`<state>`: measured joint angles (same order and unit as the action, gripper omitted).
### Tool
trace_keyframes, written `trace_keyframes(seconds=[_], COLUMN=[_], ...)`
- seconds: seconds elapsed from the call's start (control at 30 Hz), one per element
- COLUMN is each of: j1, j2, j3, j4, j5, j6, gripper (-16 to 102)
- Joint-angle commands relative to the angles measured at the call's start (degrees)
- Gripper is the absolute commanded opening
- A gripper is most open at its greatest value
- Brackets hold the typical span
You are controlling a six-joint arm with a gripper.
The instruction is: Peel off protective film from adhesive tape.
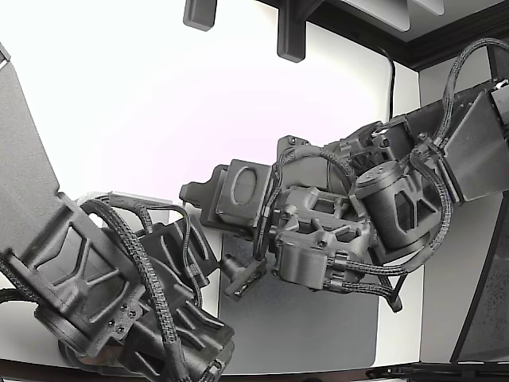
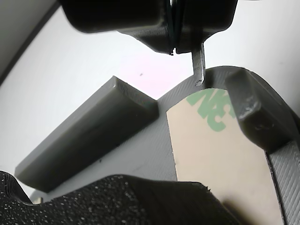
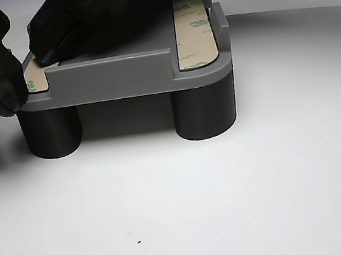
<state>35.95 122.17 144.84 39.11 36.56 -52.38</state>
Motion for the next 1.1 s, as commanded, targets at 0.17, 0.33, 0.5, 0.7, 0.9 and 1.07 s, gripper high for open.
trace_keyframes(seconds=[0.17, 0.33, 0.5, 0.7, 0.9, 1.07], j1=[-0.35, -0.35, -0.35, -0.35, -0.35, -0.26], j2=[0.62, 0.0, 0.0, 0.0, -0.09, -0.09], j3=[-1.85, -2.11, -2.11, -2.11, -2.29, -2.29], j4=[-0.44, -0.53, -0.7, -0.7, -0.7, -0.7], j5=[0.26, 0.44, 0.44, 0.44, 0.44, 0.44], j6=[0.09, 0.09, 0.09, 0.09, 0.09, 0.09], gripper=[-11, -11, -11, -11, -11, -11])
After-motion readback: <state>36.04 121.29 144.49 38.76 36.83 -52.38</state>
